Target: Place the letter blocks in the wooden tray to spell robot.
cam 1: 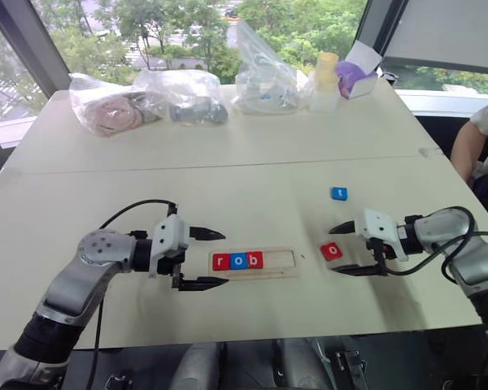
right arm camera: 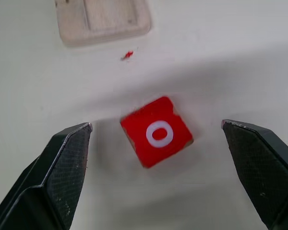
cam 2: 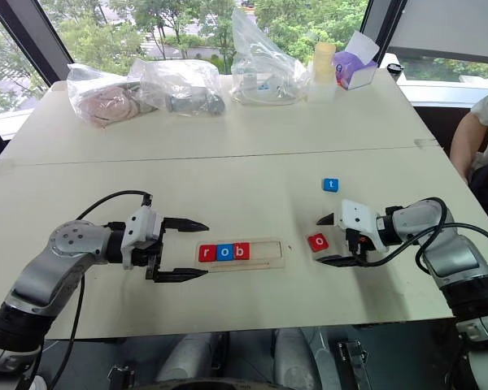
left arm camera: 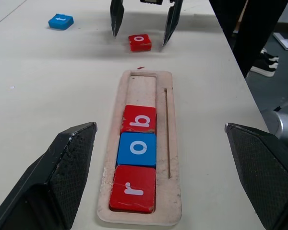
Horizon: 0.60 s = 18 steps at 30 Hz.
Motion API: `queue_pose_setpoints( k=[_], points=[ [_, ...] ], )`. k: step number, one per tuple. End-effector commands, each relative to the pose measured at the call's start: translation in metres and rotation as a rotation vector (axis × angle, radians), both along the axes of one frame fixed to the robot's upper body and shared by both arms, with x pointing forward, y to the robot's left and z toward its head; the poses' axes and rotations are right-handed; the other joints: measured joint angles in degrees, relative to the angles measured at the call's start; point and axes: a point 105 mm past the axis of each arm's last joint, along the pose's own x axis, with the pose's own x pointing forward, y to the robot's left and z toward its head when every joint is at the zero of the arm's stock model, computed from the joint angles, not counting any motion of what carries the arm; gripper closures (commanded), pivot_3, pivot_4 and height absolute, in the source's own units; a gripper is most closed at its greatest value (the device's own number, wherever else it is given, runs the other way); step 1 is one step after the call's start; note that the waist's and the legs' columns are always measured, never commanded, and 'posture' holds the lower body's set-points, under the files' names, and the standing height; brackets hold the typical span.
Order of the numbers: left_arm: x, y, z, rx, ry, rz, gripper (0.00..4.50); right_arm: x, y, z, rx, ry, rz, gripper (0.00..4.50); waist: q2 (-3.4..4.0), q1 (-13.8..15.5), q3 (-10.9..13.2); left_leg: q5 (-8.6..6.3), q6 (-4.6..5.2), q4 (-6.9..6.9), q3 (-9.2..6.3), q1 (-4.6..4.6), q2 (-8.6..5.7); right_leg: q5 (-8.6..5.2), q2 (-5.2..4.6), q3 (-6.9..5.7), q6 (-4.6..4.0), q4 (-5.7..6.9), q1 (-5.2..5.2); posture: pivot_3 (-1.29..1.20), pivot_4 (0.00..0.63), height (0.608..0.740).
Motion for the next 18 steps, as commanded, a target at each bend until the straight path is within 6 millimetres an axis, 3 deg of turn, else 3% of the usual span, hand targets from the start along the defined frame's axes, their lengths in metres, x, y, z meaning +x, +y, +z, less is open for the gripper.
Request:
queue_pose_setpoints(
  k=[1,3,6,11,16,18],
  points=[
    [0.002,0.001,0.01,-0.001,-0.051,-0.004,0.0,0.004,0.001,0.002,-0.009,-0.022,0.031,0.01,0.0,-0.07,0.0,0.0,0.0,0.0,0.0,0.0,0.0,0.0,0.0,0.0,0.0,0.0,0.0,0.0,0.15,0.74],
    [0.002,0.001,0.01,0.001,-0.052,-0.004,0.0,0.005,0.001,0.0,-0.005,-0.02,0.032,0.01,0.01,-0.1,0.0,0.0,0.0,0.0,0.01,0.01,0.0,0.0,0.01,0.02,0.0,0.01,-0.01,0.0,0.15,0.74],
    [0.002,0.002,0.01,0.002,-0.054,-0.001,0.0,0.006,0.003,-0.001,0.005,-0.021,0.036,0.78,0.01,-0.06,-0.01,0.0,-0.01,0.0,0.0,0.01,0.0,0.0,0.01,0.01,0.0,0.01,0.0,0.0,0.15,0.74],
    [0.001,0.002,0.01,0.003,-0.053,0.003,0.0,0.008,0.01,0.003,0.046,-0.045,0.036,3.37,0.01,-0.15,-0.01,0.01,-0.02,0.01,0.0,0.03,0.01,0.02,0.01,0.03,-0.02,0.03,0.0,0.0,0.15,0.74],
    [0.001,0.002,0.01,0.001,-0.054,0.008,0.0,0.012,0.022,0.016,0.078,-0.05,-0.063,3.39,0.02,-0.12,-0.01,0.02,-0.03,0.01,0.0,0.03,0.01,0.02,-0.01,0.04,-0.02,0.05,-0.01,0.0,0.15,0.74],
    [0.0,0.002,0.009,0.001,-0.055,0.01,0.0,0.007,0.036,0.03,0.145,-0.013,-0.083,3.39,0.03,-0.05,-0.01,0.02,-0.03,0.0,0.0,0.0,0.01,0.02,-0.05,0.07,-0.02,0.07,-0.07,0.0,0.15,0.74]
  ],
)
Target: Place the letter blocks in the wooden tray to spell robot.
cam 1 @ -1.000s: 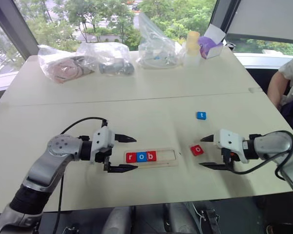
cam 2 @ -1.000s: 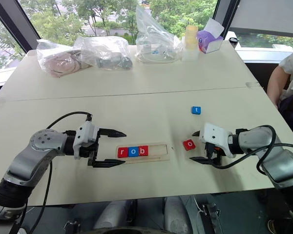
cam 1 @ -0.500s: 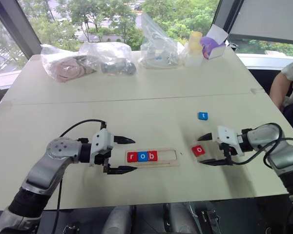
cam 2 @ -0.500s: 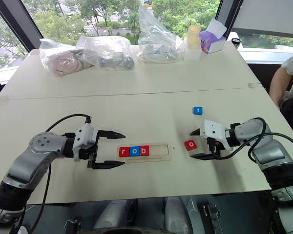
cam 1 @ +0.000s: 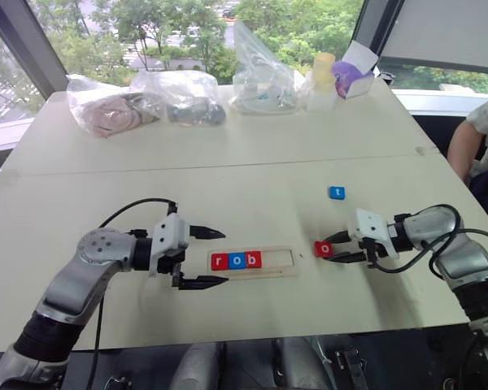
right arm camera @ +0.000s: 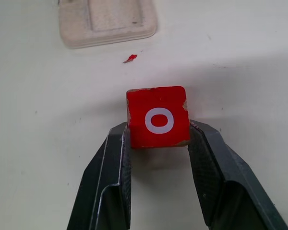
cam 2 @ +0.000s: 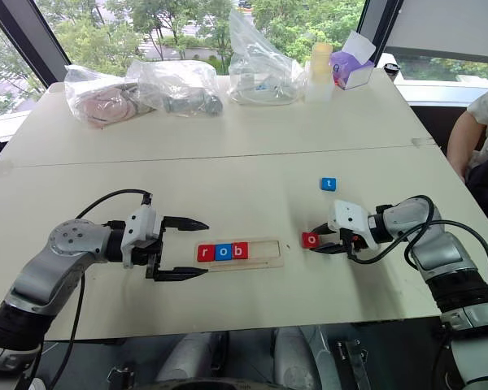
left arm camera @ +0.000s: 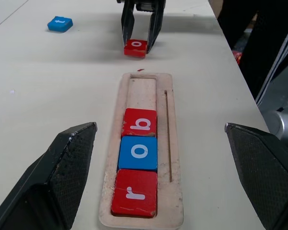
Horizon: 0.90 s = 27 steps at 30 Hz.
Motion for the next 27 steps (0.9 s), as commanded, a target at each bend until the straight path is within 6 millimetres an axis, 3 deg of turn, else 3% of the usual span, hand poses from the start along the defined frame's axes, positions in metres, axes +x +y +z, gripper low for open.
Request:
queue_pose_setpoints(
  k=[1,4,8,14,27],
  points=[
    [0.0,0.002,0.008,0.0,-0.05,0.004,0.0,-0.006,0.026,0.034,0.118,-0.012,-0.021,3.39,0.01,0.08,0.0,0.0,0.0,0.0,-0.01,-0.02,0.0,0.0,-0.01,0.01,0.0,0.0,-0.02,0.0,0.15,0.74],
    [-0.001,0.001,0.008,-0.003,-0.047,0.005,0.0,-0.018,0.046,0.037,0.112,-0.014,0.005,3.39,0.01,0.21,0.0,0.0,0.0,0.0,-0.08,-0.07,0.0,0.0,-0.03,0.0,0.0,-0.01,-0.04,0.0,0.15,0.74],
    [0.0,-0.001,0.009,-0.011,-0.043,0.003,0.0,-0.033,0.072,0.024,0.069,-0.036,0.08,3.39,-0.01,0.29,-0.01,-0.01,0.0,0.0,-0.09,-0.1,-0.01,0.0,-0.05,-0.03,0.01,-0.06,-0.03,0.0,0.15,0.74],
    [0.002,-0.002,0.011,-0.016,-0.046,0.001,0.0,-0.032,0.087,0.017,0.056,-0.059,0.117,3.39,0.0,0.18,-0.01,-0.01,0.0,0.03,-0.05,-0.1,-0.02,0.0,-0.01,-0.06,-0.01,-0.04,-0.04,0.0,0.15,0.74],
    [-0.001,-0.001,0.009,-0.022,-0.049,0.016,0.0,-0.021,0.095,0.007,0.014,-0.1,0.151,3.39,-0.01,0.1,-0.01,0.0,-0.01,0.02,-0.06,-0.08,-0.01,0.0,0.03,-0.08,0.01,-0.01,-0.05,0.0,0.15,0.74]
  ],
)
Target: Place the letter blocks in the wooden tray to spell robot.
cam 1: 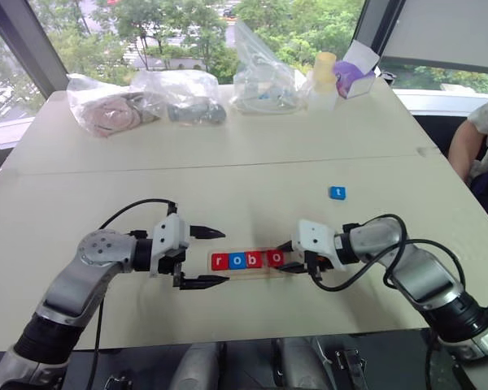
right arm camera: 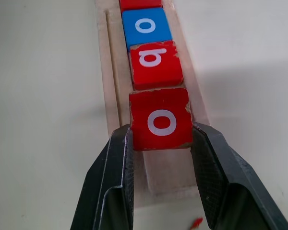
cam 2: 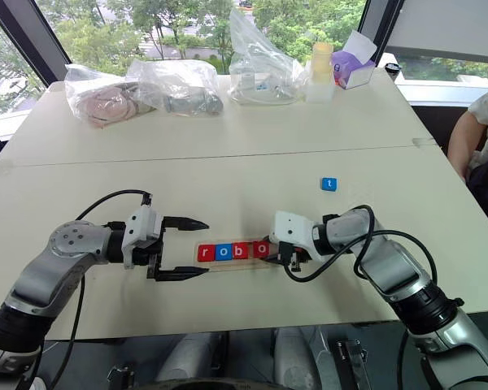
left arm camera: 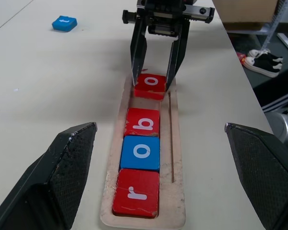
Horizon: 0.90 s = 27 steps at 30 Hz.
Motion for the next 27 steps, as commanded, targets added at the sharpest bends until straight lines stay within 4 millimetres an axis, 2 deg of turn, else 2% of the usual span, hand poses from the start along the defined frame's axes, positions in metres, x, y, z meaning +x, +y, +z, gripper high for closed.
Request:
queue_pose_setpoints(
  k=[1,12,14,16,17,19,24,25,27],
  points=[
    [-0.001,0.0,0.009,-0.014,-0.048,-0.001,0.0,0.005,0.006,0.006,-0.01,-0.052,0.03,3.39,0.0,0.0,0.0,0.0,0.0,0.0,0.0,0.0,0.0,0.0,0.0,0.0,0.0,-0.01,0.01,0.0,0.15,0.74],
    [0.0,0.0,0.01,-0.014,-0.051,0.003,0.0,0.006,0.008,0.003,-0.032,-0.049,0.062,3.39,0.0,-0.02,0.0,0.0,0.0,0.0,-0.01,0.0,-0.01,0.0,0.01,-0.01,0.0,0.0,0.0,0.0,0.15,0.74],
    [0.0,0.0,0.01,-0.014,-0.052,0.002,0.0,0.006,0.009,0.004,-0.029,-0.049,0.062,2.33,0.0,-0.06,0.0,0.0,0.0,0.0,0.0,0.0,-0.01,0.0,0.01,-0.01,0.0,0.0,0.0,0.0,0.15,0.74],
    [0.0,-0.001,0.01,-0.014,-0.052,0.001,0.0,0.007,0.01,0.004,-0.027,-0.049,0.062,1.48,0.0,-0.02,0.0,0.0,0.0,0.0,-0.01,0.0,-0.01,0.0,0.02,-0.01,0.0,0.01,0.0,0.0,0.15,0.74],
    [0.0,-0.001,0.01,-0.014,-0.052,0.001,0.0,0.007,0.01,0.004,-0.028,-0.05,0.062,0.86,0.0,-0.02,0.0,0.0,0.0,0.0,-0.01,0.0,-0.01,0.0,0.02,-0.02,0.0,0.01,0.0,0.0,0.15,0.74],
    [0.0,-0.001,0.01,-0.015,-0.053,0.001,0.0,0.007,0.011,0.004,-0.027,-0.05,0.064,0.04,0.0,-0.02,0.0,0.0,0.0,0.0,-0.01,0.0,-0.01,0.0,0.02,-0.01,0.0,0.0,0.01,0.0,0.15,0.74],
    [-0.001,-0.001,0.008,-0.015,-0.052,-0.001,0.0,0.01,0.01,0.013,0.002,-0.062,0.041,0.04,0.0,-0.01,0.0,0.0,0.0,0.0,-0.01,0.0,-0.01,0.0,0.02,-0.02,0.0,0.01,0.0,0.0,0.15,0.74],
    [-0.002,-0.001,0.008,-0.015,-0.052,-0.001,0.0,0.013,0.008,0.018,0.018,-0.07,0.018,0.04,0.0,-0.02,0.0,0.0,0.0,0.0,-0.01,0.0,-0.01,0.0,0.01,-0.01,0.01,0.01,0.0,0.0,0.15,0.74],
    [-0.002,-0.001,0.008,-0.016,-0.052,-0.001,0.0,0.032,-0.003,0.039,0.094,-0.112,-0.109,0.04,0.0,-0.06,0.0,0.0,0.0,0.0,-0.01,0.0,-0.01,0.0,0.01,-0.01,0.0,0.01,0.0,0.0,0.15,0.74]
  ],
)
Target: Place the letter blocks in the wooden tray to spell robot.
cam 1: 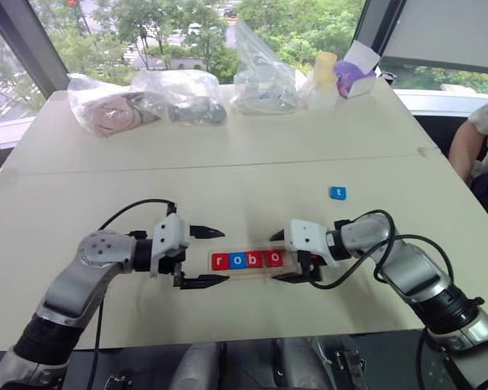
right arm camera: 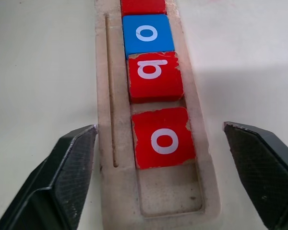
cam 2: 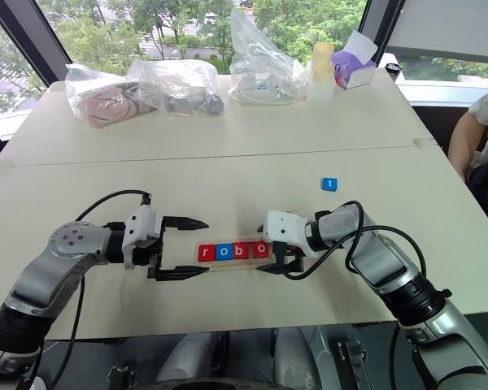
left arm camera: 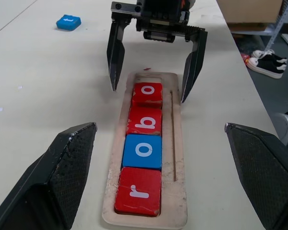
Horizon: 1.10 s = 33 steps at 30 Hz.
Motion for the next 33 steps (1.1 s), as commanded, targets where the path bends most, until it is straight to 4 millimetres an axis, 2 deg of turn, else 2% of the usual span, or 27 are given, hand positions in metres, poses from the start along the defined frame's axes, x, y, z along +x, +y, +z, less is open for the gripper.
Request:
queue_pose_setpoints(
  k=[1,3,5,7,11,15,18,23,28,29,31,32,33],
  points=[
    [-0.003,-0.002,0.008,-0.013,-0.05,-0.014,0.0,0.033,-0.014,0.049,0.147,-0.133,-0.19,0.04,0.01,-0.06,0.0,0.0,0.0,0.0,0.0,0.0,0.0,0.0,0.0,0.01,0.0,0.01,-0.01,0.0,0.15,0.74],
    [-0.003,-0.002,0.008,-0.015,-0.05,-0.015,0.0,0.05,-0.029,0.06,0.197,-0.159,-0.341,0.04,0.0,0.0,0.0,0.01,-0.02,0.0,0.01,0.0,0.01,0.02,0.0,0.03,-0.03,0.02,-0.02,0.0,0.15,0.74],
    [-0.003,-0.003,0.007,-0.018,-0.049,-0.017,0.0,0.07,-0.053,0.066,0.24,-0.19,-0.542,0.04,-0.02,0.07,-0.02,0.02,-0.03,0.0,0.0,0.0,0.01,0.02,0.0,0.02,-0.03,0.02,-0.02,0.0,0.15,0.74],
    [-0.003,-0.004,0.007,-0.02,-0.048,-0.019,0.0,0.085,-0.081,0.066,0.258,-0.202,-0.765,0.04,-0.02,0.22,-0.02,0.02,-0.03,-0.02,-0.02,0.0,0.0,0.02,-0.01,0.01,-0.04,0.01,-0.01,0.0,0.15,0.74],
    [-0.001,-0.006,0.007,-0.024,-0.049,-0.026,0.0,0.098,-0.115,0.055,0.246,-0.207,-1.082,0.04,0.0,0.09,-0.02,0.02,-0.03,-0.07,0.03,-0.03,-0.04,0.03,-0.03,0.08,-0.05,0.03,-0.09,0.0,0.15,0.74],
    [0.001,-0.009,0.008,-0.027,-0.052,-0.034,0.0,0.098,-0.119,0.045,0.281,-0.197,-1.242,0.04,0.03,-0.3,-0.04,0.03,-0.04,-0.11,0.07,-0.04,-0.01,0.05,-0.01,0.11,-0.06,0.07,-0.17,0.0,0.15,0.74],
    [0.002,-0.009,0.008,-0.021,-0.06,-0.04,0.0,0.095,-0.113,0.028,0.32,-0.131,-1.367,0.04,0.06,-0.44,-0.05,0.04,-0.06,-0.14,0.07,-0.02,0.04,0.06,0.04,0.14,-0.08,0.14,-0.22,0.0,0.15,0.74],
    [0.002,-0.009,0.009,-0.022,-0.06,-0.037,0.0,0.098,-0.1,0.015,0.37,-0.046,-1.44,0.04,0.07,-0.3,-0.07,0.06,-0.08,-0.09,0.1,-0.03,-0.01,0.07,0.09,0.16,-0.07,0.24,-0.26,0.0,0.15,0.74],
    [0.002,-0.008,0.009,-0.022,-0.063,-0.028,0.0,0.102,-0.1,0.011,0.385,-0.015,-1.506,0.04,0.09,-0.43,-0.08,0.07,-0.09,-0.08,0.11,0.01,0.01,0.09,0.13,0.18,-0.1,0.28,-0.26,0.0,0.15,0.74],
    [0.002,-0.008,0.009,-0.022,-0.063,-0.026,0.0,0.103,-0.1,0.011,0.386,-0.016,-1.508,0.56,0.09,-0.43,-0.08,0.08,-0.09,-0.08,0.12,0.01,0.01,0.09,0.13,0.18,-0.1,0.29,-0.26,0.0,0.15,0.74],
    [0.002,-0.008,0.009,-0.023,-0.064,-0.025,0.0,0.105,-0.1,0.012,0.388,-0.026,-1.517,1.27,0.09,-0.43,-0.08,0.08,-0.09,-0.07,0.12,0.01,0.0,0.09,0.12,0.18,-0.1,0.28,-0.25,0.0,0.15,0.74],
    [0.001,-0.009,0.009,-0.023,-0.063,-0.025,0.0,0.106,-0.1,0.013,0.389,-0.03,-1.519,1.94,0.09,-0.44,-0.08,0.08,-0.09,-0.07,0.12,0.0,0.0,0.09,0.13,0.18,-0.1,0.29,-0.25,0.0,0.15,0.74],
    [0.001,-0.009,0.009,-0.026,-0.063,-0.024,0.0,0.107,-0.099,0.014,0.391,-0.034,-1.521,2.37,0.09,-0.46,-0.08,0.08,-0.09,-0.08,0.12,0.0,0.0,0.09,0.13,0.18,-0.1,0.29,-0.26,0.0,0.15,0.74]
  ],
)
